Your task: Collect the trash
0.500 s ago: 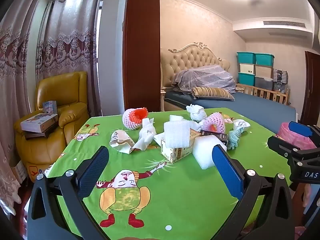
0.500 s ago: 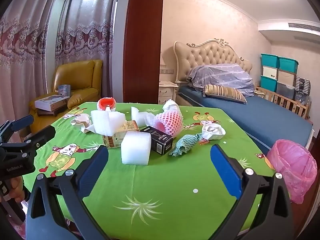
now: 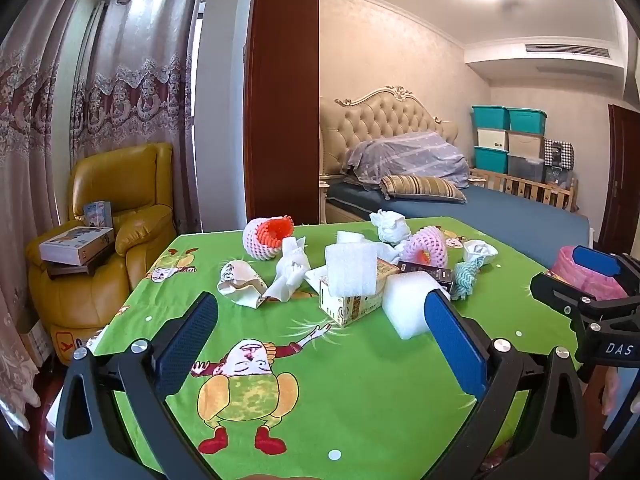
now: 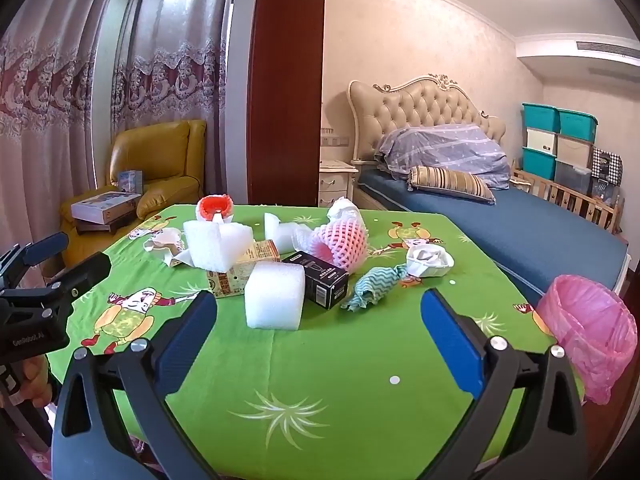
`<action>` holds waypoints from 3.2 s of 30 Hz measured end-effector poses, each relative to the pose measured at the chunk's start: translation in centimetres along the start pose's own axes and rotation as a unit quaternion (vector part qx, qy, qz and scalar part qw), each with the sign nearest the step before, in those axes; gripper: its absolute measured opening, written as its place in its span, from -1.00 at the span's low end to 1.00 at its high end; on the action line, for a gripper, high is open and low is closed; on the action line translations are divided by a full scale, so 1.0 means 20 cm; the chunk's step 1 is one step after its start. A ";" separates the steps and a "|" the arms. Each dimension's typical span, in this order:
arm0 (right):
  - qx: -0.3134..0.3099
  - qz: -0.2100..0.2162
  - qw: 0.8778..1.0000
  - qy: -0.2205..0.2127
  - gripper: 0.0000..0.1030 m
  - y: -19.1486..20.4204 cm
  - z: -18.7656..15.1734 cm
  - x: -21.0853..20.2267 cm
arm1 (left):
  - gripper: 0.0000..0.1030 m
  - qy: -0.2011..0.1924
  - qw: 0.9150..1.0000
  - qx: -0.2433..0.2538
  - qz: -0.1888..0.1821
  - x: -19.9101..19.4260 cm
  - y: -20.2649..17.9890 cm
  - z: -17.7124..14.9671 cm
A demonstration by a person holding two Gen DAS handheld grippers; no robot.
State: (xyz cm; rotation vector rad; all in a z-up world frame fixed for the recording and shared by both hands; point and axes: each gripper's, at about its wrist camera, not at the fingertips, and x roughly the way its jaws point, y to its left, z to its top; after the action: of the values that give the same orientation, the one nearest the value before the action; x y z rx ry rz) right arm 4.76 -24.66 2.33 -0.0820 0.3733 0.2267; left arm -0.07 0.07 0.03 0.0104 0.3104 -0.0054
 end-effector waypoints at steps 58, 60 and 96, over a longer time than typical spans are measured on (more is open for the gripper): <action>0.011 0.004 1.000 0.007 0.92 -0.01 -0.03 0.03 | 0.88 0.004 1.000 -0.007 -0.004 0.00 0.00 -0.02; 0.011 0.005 1.000 0.007 0.92 -0.01 -0.03 0.03 | 0.88 0.004 1.000 -0.007 -0.004 0.00 0.00 -0.02; 0.011 0.006 1.000 0.009 0.92 0.00 -0.04 0.04 | 0.88 0.005 1.000 -0.011 -0.006 0.00 -0.01 -0.02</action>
State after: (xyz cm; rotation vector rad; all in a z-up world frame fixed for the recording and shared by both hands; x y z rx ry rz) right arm 5.26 -24.53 1.27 -0.0593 0.3935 0.2330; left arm -0.31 -0.12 -0.41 -0.0132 0.3199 -0.0130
